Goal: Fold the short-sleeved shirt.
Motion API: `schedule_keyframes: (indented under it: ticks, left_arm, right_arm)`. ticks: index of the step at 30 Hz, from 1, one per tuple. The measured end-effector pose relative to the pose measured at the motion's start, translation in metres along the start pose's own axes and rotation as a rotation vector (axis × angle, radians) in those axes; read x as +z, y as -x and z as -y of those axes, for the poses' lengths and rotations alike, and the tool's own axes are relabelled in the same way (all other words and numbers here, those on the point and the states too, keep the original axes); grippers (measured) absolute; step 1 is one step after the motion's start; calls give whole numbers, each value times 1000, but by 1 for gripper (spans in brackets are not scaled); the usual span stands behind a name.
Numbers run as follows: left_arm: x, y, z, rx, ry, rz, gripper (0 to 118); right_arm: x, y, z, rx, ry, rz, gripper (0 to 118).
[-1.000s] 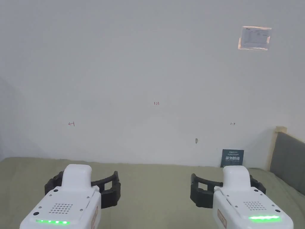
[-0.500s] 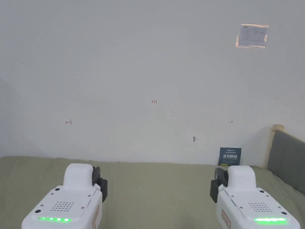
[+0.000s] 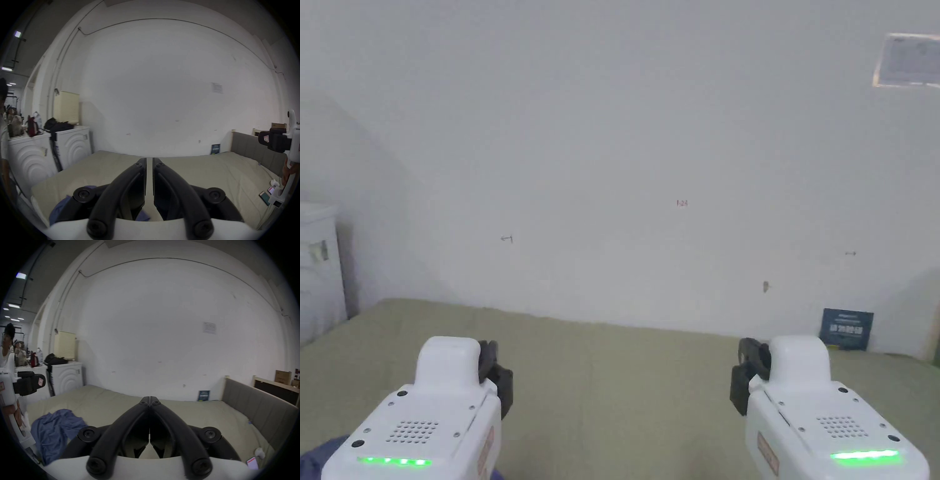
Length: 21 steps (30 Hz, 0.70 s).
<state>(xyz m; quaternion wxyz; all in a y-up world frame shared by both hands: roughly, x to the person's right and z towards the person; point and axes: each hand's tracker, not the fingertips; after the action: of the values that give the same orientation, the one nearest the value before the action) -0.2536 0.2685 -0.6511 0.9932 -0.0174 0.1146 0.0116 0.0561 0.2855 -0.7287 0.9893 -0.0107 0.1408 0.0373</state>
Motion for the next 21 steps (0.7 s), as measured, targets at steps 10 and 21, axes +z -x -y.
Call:
schedule_keyframes:
  ticks: [10, 21]
  left_arm:
    - [74, 132, 8, -3, 33, -298, 9]
    - [-23, 193, 92, 140, 531, -241, 9]
  right_arm:
    - [-15, 142, 14, -32, 23, -346, 0]
    - [-57, 193, 67, 59, 99, -416, 0]
